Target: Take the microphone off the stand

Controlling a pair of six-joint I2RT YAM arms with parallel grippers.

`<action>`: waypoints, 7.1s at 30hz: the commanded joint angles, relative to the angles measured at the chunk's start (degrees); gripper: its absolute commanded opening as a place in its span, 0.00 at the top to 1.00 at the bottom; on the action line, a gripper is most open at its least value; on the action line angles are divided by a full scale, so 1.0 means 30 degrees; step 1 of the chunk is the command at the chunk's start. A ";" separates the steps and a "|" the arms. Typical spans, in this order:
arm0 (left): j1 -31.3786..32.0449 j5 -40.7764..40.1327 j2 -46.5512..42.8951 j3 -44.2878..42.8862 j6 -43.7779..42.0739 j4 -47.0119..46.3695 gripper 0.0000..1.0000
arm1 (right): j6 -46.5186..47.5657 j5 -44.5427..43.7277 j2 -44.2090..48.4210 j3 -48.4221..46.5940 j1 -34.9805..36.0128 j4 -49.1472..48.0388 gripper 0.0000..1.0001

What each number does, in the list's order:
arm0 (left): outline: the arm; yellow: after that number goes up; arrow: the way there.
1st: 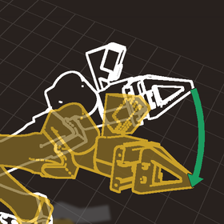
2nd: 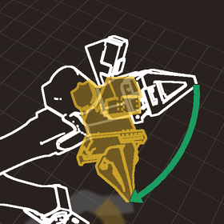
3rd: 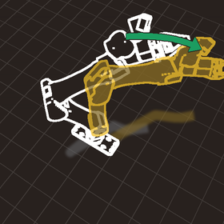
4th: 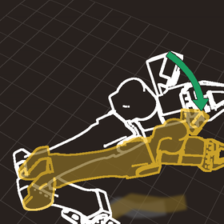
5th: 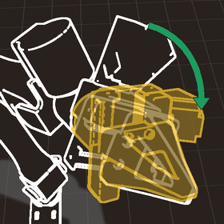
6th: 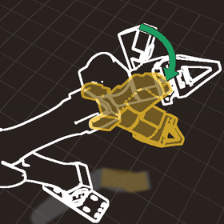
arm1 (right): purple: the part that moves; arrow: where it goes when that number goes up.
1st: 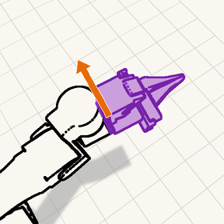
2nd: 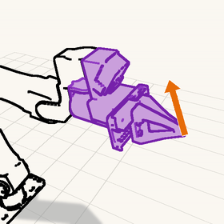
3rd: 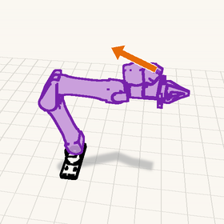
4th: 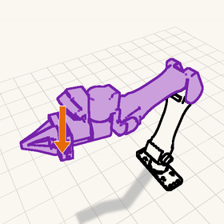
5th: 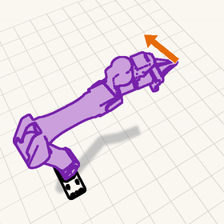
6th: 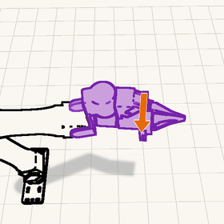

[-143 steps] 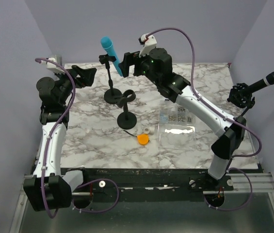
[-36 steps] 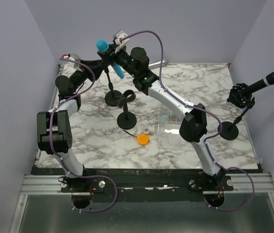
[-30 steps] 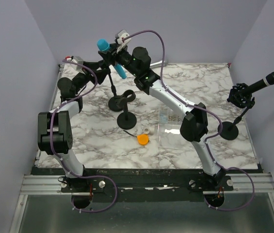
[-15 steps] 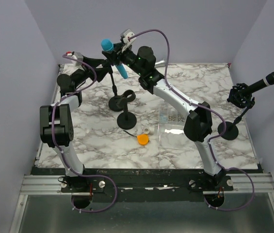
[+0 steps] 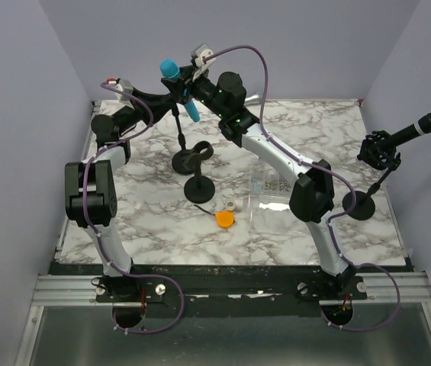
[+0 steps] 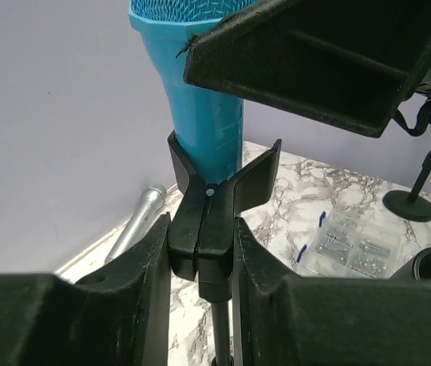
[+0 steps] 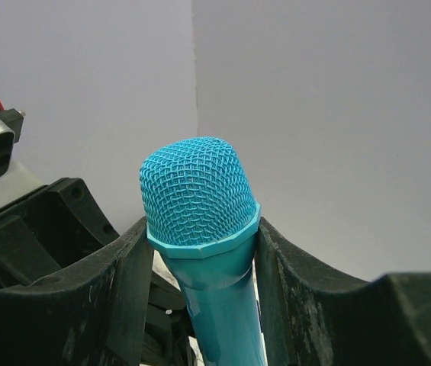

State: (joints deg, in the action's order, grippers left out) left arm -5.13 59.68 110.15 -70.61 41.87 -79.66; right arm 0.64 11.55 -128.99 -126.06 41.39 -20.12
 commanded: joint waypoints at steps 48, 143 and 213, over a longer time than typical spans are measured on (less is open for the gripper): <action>0.0839 -0.5927 -0.6046 0.0448 0.4213 1.7286 0.11 | -0.2930 -0.3995 1.4673 1.5814 -0.4218 0.1349 0.99; 0.4110 -1.5411 -1.5230 0.0885 -0.9926 2.8312 0.01 | -2.8250 -1.8070 0.0721 0.8352 -0.5255 0.6239 0.99; 0.4149 -1.5480 -1.5854 0.3899 -0.6467 2.3941 0.01 | -0.8753 -1.1905 0.9506 1.8196 -0.5361 0.4321 0.01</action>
State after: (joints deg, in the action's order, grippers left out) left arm 7.64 13.04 64.29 -60.45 18.44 -3.36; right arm -44.14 -27.68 -108.47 -78.28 23.75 -7.44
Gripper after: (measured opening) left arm 0.981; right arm 0.983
